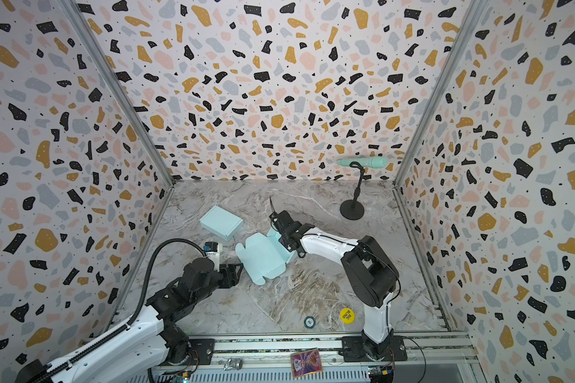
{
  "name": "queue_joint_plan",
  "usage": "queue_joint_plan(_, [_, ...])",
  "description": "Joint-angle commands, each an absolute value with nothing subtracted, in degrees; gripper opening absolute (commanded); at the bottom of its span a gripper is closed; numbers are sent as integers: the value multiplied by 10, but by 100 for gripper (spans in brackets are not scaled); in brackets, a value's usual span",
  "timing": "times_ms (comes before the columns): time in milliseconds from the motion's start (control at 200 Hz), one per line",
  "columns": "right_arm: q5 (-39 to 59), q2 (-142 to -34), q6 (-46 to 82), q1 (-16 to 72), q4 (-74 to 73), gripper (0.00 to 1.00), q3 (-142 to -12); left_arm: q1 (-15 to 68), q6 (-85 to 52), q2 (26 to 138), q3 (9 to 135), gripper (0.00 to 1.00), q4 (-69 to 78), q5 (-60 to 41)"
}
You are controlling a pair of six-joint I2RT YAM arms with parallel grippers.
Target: Fold the paper box
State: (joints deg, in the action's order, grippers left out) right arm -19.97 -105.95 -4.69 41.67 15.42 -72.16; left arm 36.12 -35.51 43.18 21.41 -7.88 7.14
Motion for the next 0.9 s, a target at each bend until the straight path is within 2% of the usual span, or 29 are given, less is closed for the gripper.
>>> queue_joint_plan(0, [-90, -1033, -8, 389, 124, 30, -694, 364, -384, 425, 241, 81, -88, 72])
queue_joint_plan(145, [-58, -1041, 9, 355, 99, 30, -662, 373, -410, 452, 262, 93, -51, 56])
queue_joint_plan(220, [-47, -1042, 16, 341, 84, 30, -642, 379, -411, 479, 285, 94, -42, 54])
queue_joint_plan(571, [28, -1005, 57, 324, 18, 37, -552, 418, -406, 564, 385, 94, -15, 60])
queue_joint_plan(891, [152, -890, 168, 334, -87, 45, -416, 418, -378, 636, 452, 90, 14, 59])
